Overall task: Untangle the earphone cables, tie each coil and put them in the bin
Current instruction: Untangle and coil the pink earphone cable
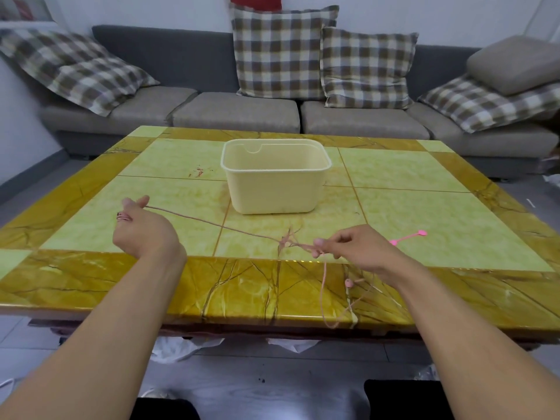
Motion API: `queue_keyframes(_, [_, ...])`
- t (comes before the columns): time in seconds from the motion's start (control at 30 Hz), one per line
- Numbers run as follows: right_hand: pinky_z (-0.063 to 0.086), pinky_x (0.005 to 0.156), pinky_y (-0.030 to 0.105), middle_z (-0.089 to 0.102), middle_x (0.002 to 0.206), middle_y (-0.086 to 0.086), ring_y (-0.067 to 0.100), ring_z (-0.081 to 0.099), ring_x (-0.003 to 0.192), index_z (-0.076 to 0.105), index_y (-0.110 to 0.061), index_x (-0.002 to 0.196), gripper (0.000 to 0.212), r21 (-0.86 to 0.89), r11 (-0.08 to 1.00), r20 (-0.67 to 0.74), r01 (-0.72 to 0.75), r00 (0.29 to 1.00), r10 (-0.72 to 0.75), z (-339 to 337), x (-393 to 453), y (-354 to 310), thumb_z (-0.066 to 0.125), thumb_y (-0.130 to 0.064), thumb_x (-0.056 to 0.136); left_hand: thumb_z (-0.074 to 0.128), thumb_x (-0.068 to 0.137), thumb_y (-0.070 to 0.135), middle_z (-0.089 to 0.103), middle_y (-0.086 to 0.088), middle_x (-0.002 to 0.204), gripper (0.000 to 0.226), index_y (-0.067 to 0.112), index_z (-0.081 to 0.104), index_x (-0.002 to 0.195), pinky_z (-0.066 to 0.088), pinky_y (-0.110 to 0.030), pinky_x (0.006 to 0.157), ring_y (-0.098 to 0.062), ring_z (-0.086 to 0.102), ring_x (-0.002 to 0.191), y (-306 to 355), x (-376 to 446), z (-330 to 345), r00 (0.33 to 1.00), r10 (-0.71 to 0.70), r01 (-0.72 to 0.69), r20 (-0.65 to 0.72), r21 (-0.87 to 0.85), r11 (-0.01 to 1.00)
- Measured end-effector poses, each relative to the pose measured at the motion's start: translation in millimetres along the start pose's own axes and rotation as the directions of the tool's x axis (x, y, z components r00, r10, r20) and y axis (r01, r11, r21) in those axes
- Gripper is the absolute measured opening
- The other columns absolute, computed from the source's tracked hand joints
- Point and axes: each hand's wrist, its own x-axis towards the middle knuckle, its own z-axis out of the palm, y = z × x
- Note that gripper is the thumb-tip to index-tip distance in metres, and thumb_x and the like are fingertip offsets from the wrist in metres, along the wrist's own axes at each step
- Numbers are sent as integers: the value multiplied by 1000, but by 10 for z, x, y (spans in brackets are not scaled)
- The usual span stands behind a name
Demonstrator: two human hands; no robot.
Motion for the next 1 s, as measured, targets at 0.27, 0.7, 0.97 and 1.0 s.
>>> queue_keyframes(0.27, [48,92,43,75,112,-5,23,67,105,80,-22,88,32,53,994,205,92,973,-101,169,18,-104,64,-48,96,44,100,49,67,-22,124,51,11,70,120,56,-40,94,-31,69,107,-165,-507,-3,875,170,-228,454,77,971])
queue_keyframes(0.7, [61,73,32,72,122,13,24,73,96,67,-13,91,40,762,642,319,-84,911,-260,297,-23,-319,37,-34,109,34,111,29,78,5,101,35,19,64,125,49,-15,68,0,54,54,-181,-958,-25,677,61,-218,734,120,969])
queue_keyframes(0.97, [60,70,37,75,88,6,23,71,77,62,-15,87,29,716,650,218,-256,966,140,253,152,-134,52,-36,105,29,109,13,31,9,49,38,4,62,126,29,-18,42,-5,27,40,-114,-928,37,567,-146,109,811,102,989])
queue_keyframes(1.0, [59,74,40,77,97,8,26,71,85,66,-11,99,25,678,695,164,-239,971,174,235,185,-88,52,-30,105,28,110,15,32,10,47,38,3,60,128,30,-17,42,-4,28,39,-104,-916,39,585,-136,114,799,85,990])
